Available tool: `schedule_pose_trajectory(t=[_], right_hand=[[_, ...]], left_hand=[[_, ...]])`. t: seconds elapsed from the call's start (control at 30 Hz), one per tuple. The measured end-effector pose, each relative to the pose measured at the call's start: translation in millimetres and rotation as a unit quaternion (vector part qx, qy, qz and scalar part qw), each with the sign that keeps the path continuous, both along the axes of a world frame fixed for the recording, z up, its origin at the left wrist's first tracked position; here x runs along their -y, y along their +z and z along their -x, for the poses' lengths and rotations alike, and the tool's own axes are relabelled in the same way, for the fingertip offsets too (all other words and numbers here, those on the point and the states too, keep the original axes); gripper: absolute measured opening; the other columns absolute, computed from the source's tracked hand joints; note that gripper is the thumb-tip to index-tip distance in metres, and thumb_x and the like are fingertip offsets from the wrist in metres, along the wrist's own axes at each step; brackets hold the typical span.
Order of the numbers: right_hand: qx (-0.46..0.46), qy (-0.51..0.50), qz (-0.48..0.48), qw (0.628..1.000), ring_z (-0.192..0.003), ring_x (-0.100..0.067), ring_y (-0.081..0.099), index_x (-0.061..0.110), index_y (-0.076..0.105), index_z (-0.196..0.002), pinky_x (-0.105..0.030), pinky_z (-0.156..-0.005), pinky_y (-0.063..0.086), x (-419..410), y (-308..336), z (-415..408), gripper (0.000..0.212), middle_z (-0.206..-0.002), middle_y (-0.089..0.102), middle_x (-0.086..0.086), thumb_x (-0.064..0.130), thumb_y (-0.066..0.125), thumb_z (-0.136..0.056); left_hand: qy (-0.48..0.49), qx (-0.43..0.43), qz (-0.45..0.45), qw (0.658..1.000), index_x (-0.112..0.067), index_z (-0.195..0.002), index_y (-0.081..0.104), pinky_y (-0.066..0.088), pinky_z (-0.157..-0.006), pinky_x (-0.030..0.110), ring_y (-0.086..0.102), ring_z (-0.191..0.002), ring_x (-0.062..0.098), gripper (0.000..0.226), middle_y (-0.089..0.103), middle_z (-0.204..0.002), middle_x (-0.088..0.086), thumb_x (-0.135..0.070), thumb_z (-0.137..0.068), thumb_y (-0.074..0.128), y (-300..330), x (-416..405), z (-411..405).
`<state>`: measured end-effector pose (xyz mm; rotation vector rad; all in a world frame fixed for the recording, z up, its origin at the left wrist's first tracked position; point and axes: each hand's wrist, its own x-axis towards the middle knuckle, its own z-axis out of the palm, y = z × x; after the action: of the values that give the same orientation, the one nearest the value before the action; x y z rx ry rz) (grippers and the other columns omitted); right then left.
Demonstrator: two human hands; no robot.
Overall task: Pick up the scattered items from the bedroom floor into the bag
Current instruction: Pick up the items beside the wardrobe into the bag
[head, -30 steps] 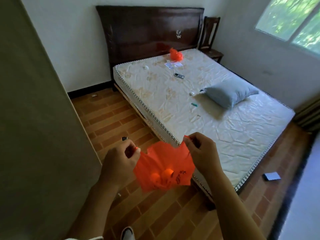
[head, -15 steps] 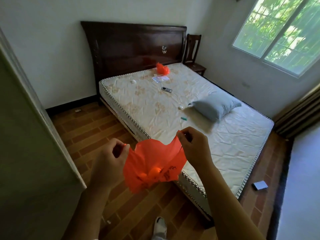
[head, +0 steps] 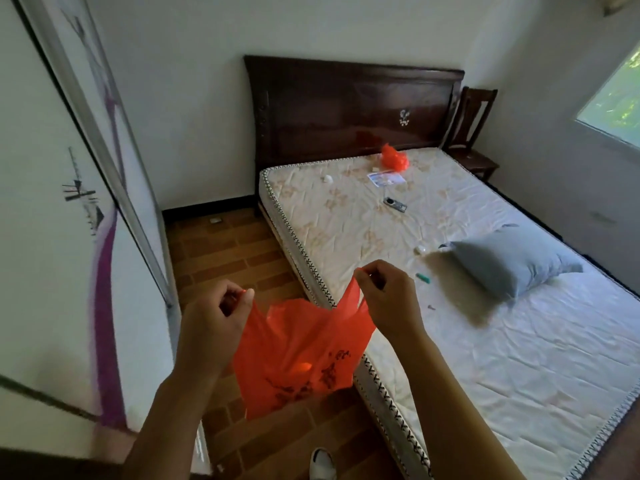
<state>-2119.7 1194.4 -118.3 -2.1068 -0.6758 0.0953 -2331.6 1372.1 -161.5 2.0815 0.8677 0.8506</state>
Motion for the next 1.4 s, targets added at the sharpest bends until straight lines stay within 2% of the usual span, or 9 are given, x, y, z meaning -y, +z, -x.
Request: schedule_pose_trajectory(t=[0.13,0.3,0.43,0.57,0.7,0.87,1.03,1.27,1.4], right_hand=[[-0.033,0.048,0.011,0.998,-0.056,-0.021,0.063,0.026,0.070,-0.080,-0.041,-0.055,0.051,-19.8,-9.6,-47.9,0.019,-0.063,0.067,0.001,0.030,0.070,-0.098],[-0.051,0.098,0.015,0.994,-0.054,-0.009,0.062,0.026,0.070,-0.079,-0.034,-0.055,0.049,-47.7,-33.0,-96.5,0.021,-0.058,0.064,0.008,0.030,0.068,-0.099],[-0.065,0.132,0.026,0.989,-0.054,-0.002,0.057,0.026,0.071,-0.080,-0.024,-0.054,0.039,-72.7,-50.7,-109.2,0.020,-0.059,0.063,0.019,0.027,0.067,-0.099],[-0.065,0.157,0.032,0.985,-0.057,-0.002,0.057,0.025,0.073,-0.084,-0.022,-0.054,0.039,-98.1,-50.4,-116.2,0.018,-0.063,0.064,0.012,0.026,0.066,-0.100],[-0.068,0.157,0.034,0.985,-0.055,-0.005,0.056,0.026,0.072,-0.082,-0.024,-0.054,0.042,-120.2,-41.5,-123.6,0.019,-0.063,0.064,0.006,0.027,0.067,-0.100],[-0.054,0.164,0.033,0.985,-0.051,-0.004,0.053,0.025,0.072,-0.083,-0.021,-0.053,0.038,-151.0,-38.1,-128.9,0.018,-0.058,0.060,0.009,0.027,0.068,-0.100],[-0.055,0.173,0.056,0.982,-0.050,-0.005,0.054,0.025,0.072,-0.083,-0.026,-0.052,0.041,-162.8,-42.7,-133.3,0.018,-0.060,0.063,0.005,0.027,0.067,-0.100],[-0.073,0.215,0.086,0.970,-0.057,0.001,0.059,0.022,0.075,-0.089,-0.013,-0.052,0.042,-202.2,-63.9,-163.4,0.014,-0.064,0.064,0.010,0.025,0.068,-0.100],[-0.092,0.254,0.107,0.957,-0.060,-0.001,0.064,0.025,0.073,-0.087,-0.018,-0.054,0.049,-236.6,-94.7,-188.0,0.016,-0.065,0.068,0.009,0.029,0.067,-0.101]], left_hand=[[0.057,-0.026,-0.010,0.998,-0.023,-0.094,0.067,0.046,-0.063,0.012,0.065,-0.075,0.000,0.013,0.069,-0.081,-0.008,-0.035,-0.099,0.067,2.0,-3.4,-29.9],[0.118,-0.022,-0.011,0.993,-0.024,-0.093,0.066,0.053,-0.064,0.020,0.067,-0.073,0.004,0.014,0.067,-0.077,-0.013,-0.036,-0.098,0.067,7.5,3.0,-50.6],[0.154,-0.044,-0.002,0.987,-0.022,-0.089,0.066,0.047,-0.060,0.019,0.064,-0.067,0.004,0.014,0.065,-0.071,-0.013,-0.032,-0.098,0.069,1.0,-0.3,-47.1],[0.183,-0.069,0.013,0.981,-0.023,-0.086,0.065,0.042,-0.056,0.013,0.063,-0.062,0.002,0.013,0.063,-0.068,-0.015,-0.026,-0.097,0.071,-12.2,-26.5,-48.0],[0.187,-0.067,0.033,0.979,-0.023,-0.087,0.065,0.043,-0.057,0.015,0.063,-0.063,0.003,0.012,0.063,-0.069,-0.016,-0.027,-0.098,0.070,-19.4,-58.4,-55.1],[0.177,-0.037,0.025,0.983,-0.022,-0.089,0.066,0.047,-0.062,0.016,0.062,-0.063,0.002,0.011,0.062,-0.070,-0.017,-0.030,-0.097,0.069,-35.2,-86.6,-64.7],[0.176,-0.033,0.033,0.983,-0.021,-0.090,0.067,0.050,-0.062,0.018,0.064,-0.064,0.003,0.014,0.064,-0.070,-0.014,-0.032,-0.097,0.068,-40.5,-100.1,-71.3],[0.229,-0.049,0.061,0.970,-0.021,-0.093,0.067,0.052,-0.065,0.021,0.065,-0.068,0.004,0.011,0.065,-0.072,-0.015,-0.031,-0.097,0.070,-61.9,-127.0,-91.0],[0.264,-0.073,0.085,0.958,-0.021,-0.092,0.068,0.049,-0.062,0.020,0.063,-0.064,0.004,0.014,0.062,-0.070,-0.015,-0.033,-0.098,0.067,-83.4,-132.5,-107.9]])
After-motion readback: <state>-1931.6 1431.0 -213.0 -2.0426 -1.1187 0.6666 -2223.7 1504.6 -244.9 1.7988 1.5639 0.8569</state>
